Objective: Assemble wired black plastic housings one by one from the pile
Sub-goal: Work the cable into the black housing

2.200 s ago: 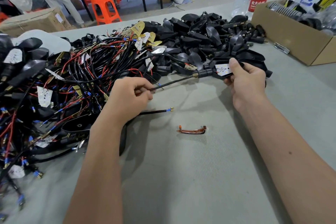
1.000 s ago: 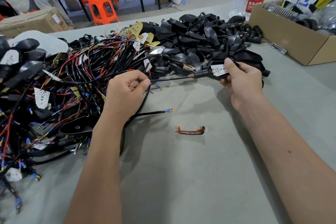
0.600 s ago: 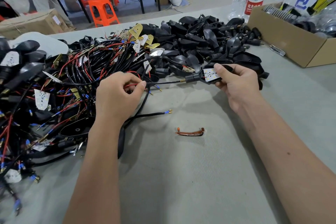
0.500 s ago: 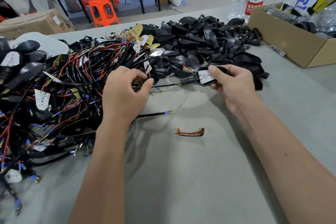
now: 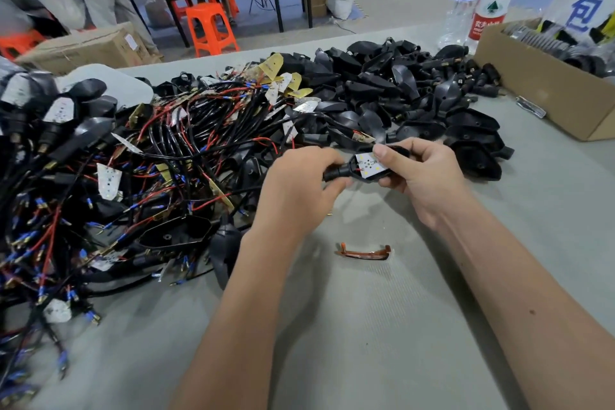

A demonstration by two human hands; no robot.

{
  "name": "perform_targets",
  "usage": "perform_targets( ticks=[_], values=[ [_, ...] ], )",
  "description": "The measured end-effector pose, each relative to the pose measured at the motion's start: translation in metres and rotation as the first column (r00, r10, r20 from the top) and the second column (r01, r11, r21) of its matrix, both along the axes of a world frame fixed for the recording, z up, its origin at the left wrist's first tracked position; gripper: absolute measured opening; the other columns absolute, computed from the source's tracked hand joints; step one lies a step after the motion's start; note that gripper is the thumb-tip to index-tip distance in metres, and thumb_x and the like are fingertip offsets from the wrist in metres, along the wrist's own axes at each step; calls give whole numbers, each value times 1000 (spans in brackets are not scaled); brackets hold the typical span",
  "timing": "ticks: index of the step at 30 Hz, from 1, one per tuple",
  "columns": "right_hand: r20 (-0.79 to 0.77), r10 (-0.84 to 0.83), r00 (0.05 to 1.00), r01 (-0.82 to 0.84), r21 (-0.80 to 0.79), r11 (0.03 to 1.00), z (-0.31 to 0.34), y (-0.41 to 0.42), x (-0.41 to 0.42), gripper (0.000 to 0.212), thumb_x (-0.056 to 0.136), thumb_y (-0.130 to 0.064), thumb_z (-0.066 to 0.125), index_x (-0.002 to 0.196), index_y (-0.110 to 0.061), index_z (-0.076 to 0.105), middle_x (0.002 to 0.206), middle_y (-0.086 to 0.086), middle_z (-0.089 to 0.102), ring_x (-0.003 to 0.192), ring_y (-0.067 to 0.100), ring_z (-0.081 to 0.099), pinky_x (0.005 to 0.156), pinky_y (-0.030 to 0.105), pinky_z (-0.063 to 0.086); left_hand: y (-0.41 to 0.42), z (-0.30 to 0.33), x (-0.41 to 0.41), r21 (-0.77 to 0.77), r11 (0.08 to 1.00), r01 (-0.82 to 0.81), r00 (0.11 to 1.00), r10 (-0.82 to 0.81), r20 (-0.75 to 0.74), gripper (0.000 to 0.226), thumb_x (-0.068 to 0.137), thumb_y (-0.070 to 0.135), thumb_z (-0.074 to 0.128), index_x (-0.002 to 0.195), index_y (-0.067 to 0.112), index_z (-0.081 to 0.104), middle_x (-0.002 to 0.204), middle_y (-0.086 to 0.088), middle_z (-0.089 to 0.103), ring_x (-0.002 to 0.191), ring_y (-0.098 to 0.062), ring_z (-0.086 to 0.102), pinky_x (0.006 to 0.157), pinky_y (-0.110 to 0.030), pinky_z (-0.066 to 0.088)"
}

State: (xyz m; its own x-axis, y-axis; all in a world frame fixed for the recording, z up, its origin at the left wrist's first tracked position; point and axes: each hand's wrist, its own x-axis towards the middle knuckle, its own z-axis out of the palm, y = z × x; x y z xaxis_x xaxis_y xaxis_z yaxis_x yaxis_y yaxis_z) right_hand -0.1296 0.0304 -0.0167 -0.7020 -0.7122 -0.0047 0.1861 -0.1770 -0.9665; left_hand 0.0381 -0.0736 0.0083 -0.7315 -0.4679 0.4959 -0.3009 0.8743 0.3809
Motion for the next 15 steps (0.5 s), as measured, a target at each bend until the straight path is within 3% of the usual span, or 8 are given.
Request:
perform_targets(
  ticks=[5,10,13,15],
  values=[
    [79,-74,994,79,-62,995,6,5,-2,26,72,-27,86,78,-9,68,75,5,76,62,11,68,54,17,54,-10,13,16,117,992,-52,998,48,40,18,88,40,79,95,24,74,65,15,60,62,2,54,60,-20,37],
    [-38,-65,997,63,-60,996,28,-20,27,27,86,-30,83,81,-9,66,75,13,68,48,12,51,41,20,36,-31,44,61,166,977,-131,991,130,16,18,92,42,72,84,26,76,51,10,51,53,-9,47,56,-31,41],
    [-27,26,999,-29,-102,994,54,-67,62,26,88,-24,81,79,-12,60,62,0,62,41,7,46,40,17,32,-50,62,100,162,957,-239,970,243,-6,15,93,39,72,84,28,76,55,7,56,56,-12,53,61,-37,50],
    [-3,98,995,-98,-119,988,70,-104,91,27,89,-20,81,86,-8,57,65,0,60,42,6,47,38,18,33,-61,70,130,130,932,-339,939,343,-8,17,93,38,72,81,26,75,58,5,57,57,-12,51,61,-38,48]
  ],
)
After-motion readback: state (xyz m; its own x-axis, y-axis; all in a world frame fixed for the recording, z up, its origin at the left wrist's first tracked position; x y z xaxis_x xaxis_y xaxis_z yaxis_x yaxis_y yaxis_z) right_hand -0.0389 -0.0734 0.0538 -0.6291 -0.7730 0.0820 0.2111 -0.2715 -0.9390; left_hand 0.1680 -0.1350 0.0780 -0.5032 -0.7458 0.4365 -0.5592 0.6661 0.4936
